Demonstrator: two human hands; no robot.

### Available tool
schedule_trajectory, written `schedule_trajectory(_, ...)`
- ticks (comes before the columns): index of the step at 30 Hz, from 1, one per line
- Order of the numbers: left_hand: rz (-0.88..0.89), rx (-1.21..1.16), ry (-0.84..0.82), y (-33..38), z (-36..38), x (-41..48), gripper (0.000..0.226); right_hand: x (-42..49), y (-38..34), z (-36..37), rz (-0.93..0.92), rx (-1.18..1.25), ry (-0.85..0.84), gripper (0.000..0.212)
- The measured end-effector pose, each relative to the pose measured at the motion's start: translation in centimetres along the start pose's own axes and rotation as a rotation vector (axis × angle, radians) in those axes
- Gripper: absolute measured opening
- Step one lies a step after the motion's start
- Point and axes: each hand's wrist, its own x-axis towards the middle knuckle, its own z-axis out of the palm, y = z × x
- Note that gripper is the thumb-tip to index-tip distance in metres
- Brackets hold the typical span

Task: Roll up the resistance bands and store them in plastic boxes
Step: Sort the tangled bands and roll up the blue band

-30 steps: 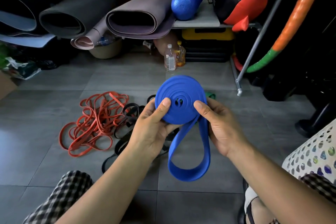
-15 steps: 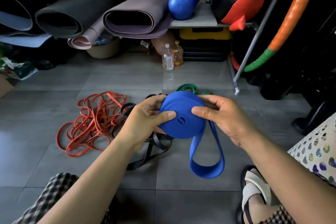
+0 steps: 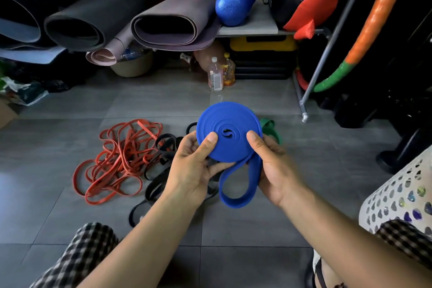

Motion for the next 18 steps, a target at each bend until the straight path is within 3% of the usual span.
schedule_trajectory(5, -0.042, 0.21, -0.025, 0.3, -0.7, 0.7, 0.031, 0.3, -1.0, -0.7, 0.03, -0.067, -0.005, 0.026)
schedule_trajectory(7, -0.043, 0.423, -0.06, 1.4, -1.3, 1.1, 0.026, 0.5, -1.8, -1.2, -0.002, -0.18, -0.022, 0.025)
schedule_trajectory(11, 0.003, 0.623, -0.178, 2.8, -2.0, 1.0, 0.03, 0.5, -2.9, -1.8, -0.027, -0.449, -0.054, 0.028)
schedule_trajectory(15, 0.005, 0.507, -0.143, 2.0, -1.7, 0.6, 0.033, 0.4, -3.5, -1.6, -0.002, -0.453, -0.063, 0.006)
schedule_trajectory(18, 0.016, 0.348, -0.084, 1.2, -0.9, 0.4, 0.034, 0.7, -3.7, -1.3, -0.051, -0.365, -0.011, 0.016)
